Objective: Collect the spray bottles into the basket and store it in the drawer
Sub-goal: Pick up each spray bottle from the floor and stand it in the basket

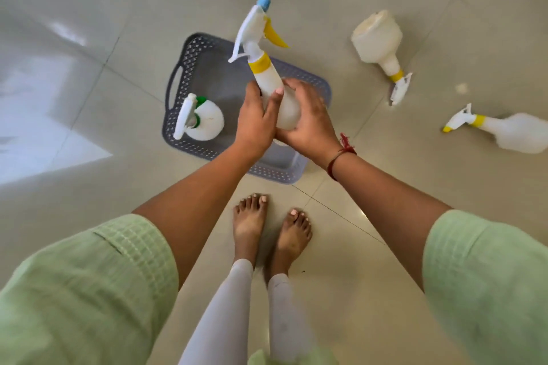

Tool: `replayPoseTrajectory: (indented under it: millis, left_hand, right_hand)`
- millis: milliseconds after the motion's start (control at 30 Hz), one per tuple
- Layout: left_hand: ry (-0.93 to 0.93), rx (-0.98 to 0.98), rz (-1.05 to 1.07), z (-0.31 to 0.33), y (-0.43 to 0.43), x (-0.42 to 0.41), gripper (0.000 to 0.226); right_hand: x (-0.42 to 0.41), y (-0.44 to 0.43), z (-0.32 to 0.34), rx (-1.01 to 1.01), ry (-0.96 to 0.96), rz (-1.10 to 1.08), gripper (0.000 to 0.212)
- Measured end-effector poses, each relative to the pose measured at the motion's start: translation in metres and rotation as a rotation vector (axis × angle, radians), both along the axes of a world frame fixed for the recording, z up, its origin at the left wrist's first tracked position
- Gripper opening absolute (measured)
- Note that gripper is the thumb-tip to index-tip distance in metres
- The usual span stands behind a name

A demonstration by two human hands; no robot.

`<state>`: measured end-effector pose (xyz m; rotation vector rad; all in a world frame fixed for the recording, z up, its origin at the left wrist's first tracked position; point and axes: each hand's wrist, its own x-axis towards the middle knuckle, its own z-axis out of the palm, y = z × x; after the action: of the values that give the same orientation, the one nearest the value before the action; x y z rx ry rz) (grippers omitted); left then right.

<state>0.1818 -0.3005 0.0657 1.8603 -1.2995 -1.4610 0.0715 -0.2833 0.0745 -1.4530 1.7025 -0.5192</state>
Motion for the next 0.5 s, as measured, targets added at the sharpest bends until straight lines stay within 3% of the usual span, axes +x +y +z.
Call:
replayPoseTrajectory:
  millis: [133, 300, 400, 500]
  left_hand:
    - [-0.075, -0.092, 0.054, 0.000, -0.005, 0.024, 0.029]
    - [-0.146, -0.157, -0.035, 0.002, -0.012, 0.036, 0.034]
    - [-0.217, -0.142, -0.089, 0.001, -0.014, 0.037, 0.041]
    - [-0.244, -0.119, -0.094, -0.001, -0.017, 0.037, 0.044]
  right_hand:
    - [0.018, -0.022, 0.009, 0.021, -0.104, 0.046, 0.049]
    - [0.043, -0.064, 0.047, 0.228, -0.404, -0.352, 0.042]
    - [0.057, -0.094, 0.059, 0.345, -0.381, -0.372, 0.052]
    - [0.066, -0.110, 0.057, 0.382, -0.288, -0.365, 0.042]
